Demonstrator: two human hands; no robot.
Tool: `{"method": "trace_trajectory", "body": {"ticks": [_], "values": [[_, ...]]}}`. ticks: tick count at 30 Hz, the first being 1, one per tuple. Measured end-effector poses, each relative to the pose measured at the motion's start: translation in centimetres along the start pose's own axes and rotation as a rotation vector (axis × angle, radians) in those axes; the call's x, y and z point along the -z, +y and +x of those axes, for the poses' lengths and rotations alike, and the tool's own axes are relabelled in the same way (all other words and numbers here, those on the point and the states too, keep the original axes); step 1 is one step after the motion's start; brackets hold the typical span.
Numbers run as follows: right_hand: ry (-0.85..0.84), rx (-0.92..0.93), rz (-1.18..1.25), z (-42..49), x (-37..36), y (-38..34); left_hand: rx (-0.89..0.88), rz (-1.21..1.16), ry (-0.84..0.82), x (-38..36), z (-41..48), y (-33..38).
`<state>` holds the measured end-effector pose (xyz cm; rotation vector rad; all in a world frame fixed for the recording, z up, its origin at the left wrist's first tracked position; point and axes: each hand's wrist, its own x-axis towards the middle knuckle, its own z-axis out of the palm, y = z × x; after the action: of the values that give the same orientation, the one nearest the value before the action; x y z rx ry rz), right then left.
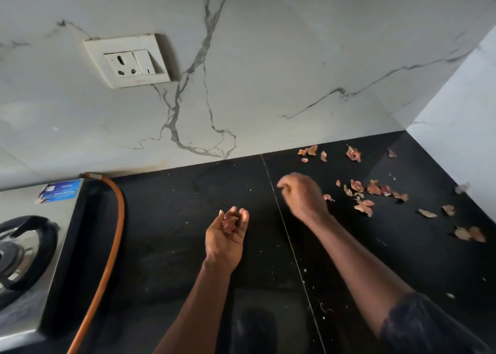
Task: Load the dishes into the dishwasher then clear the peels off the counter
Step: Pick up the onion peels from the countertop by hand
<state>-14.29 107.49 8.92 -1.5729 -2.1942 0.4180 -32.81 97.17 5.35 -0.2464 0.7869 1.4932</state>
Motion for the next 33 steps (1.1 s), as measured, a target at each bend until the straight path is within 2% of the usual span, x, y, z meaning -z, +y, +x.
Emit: {"method": "trace_trajectory", "body": {"ticks": [2, 5, 8, 13, 17, 22, 26, 28, 30, 33], "values": [[0.026, -0.19, -0.121, 0.3, 1.1, 4.3, 0.006, 0.021, -0.008, -0.6, -0.7, -0.1], [-0.142, -0.38, -0.293, -0.2, 2.4, 8.9, 0.014, 0.055, -0.011, -1.1, -1.4, -0.5], [-0.247, -0.352, -0.339, -1.6, 2.3, 10.5, 0.021, 0.083, -0.027, -1.0, -2.0, -1.0], [-0.179, -0.179, -0.336, -4.2, 0.4, 8.8, 0.04, 0.115, -0.02, -1.1, -2.8, -1.6], [-0.162, -0.195, -0.332, -4.2, 0.4, 8.1, 0.044, 0.145, -0.032, -1.2, -3.6, -1.8], [-0.034, -0.373, -0.182, -2.3, 1.2, 9.3, 0.047, 0.175, -0.023, -0.6, -3.9, -1.5], [0.096, -0.396, 0.201, -1.7, 2.4, 6.2, 0.044, 0.219, 0.01, -0.2, -3.4, -1.7], [0.092, -0.368, 0.451, -2.8, 3.3, 2.6, 0.06, 0.238, 0.025, -0.6, -3.0, -2.2], [0.04, -0.283, 0.585, -4.7, 3.1, -1.0, 0.074, 0.264, 0.017, -1.3, -2.8, -3.1], [-0.052, -0.145, 0.541, -7.4, 1.5, -4.7, 0.102, 0.306, -0.018, -2.1, -2.6, -4.8]]}}
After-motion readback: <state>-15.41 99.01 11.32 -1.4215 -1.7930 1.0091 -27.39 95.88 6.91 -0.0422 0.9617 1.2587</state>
